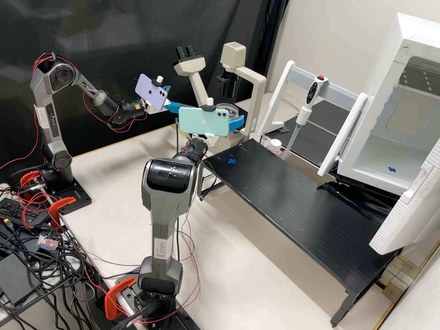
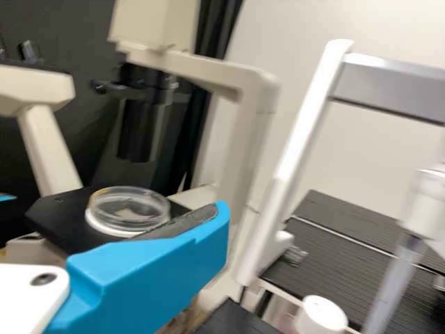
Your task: Move the petri dish to the bench
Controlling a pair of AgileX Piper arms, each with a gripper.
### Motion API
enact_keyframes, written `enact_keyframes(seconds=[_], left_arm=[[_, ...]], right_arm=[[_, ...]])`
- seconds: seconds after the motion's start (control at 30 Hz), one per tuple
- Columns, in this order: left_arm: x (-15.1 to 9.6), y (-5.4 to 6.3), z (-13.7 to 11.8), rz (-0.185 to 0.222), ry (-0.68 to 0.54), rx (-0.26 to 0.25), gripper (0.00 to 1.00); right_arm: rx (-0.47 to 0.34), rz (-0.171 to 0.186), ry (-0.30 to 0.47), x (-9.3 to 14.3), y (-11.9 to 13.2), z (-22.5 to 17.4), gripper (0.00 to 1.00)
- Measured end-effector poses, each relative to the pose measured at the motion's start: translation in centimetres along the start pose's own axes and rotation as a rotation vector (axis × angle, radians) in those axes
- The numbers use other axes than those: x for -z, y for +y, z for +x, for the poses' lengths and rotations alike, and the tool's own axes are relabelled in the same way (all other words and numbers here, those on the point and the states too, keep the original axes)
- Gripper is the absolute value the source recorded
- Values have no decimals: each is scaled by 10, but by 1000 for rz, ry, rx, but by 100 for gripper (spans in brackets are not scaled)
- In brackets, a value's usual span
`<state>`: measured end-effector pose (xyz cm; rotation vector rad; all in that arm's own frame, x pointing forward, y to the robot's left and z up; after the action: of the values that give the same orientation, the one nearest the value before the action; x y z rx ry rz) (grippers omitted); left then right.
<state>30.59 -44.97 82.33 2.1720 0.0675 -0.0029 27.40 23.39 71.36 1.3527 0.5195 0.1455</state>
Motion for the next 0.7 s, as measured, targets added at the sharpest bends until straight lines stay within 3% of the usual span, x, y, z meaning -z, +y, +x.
enact_keyframes(seconds=[0.2, 0.3, 0.7], left_arm=[[0, 0, 0, 0, 0, 0, 100], [0, 0, 0, 0, 0, 0, 100], [0, 0, 0, 0, 0, 0, 100]], right_arm=[[75, -9, -19, 16, -17, 35, 100], [120, 14, -41, 20, -24, 54, 100], [156, 127, -78, 35, -24, 116, 100]])
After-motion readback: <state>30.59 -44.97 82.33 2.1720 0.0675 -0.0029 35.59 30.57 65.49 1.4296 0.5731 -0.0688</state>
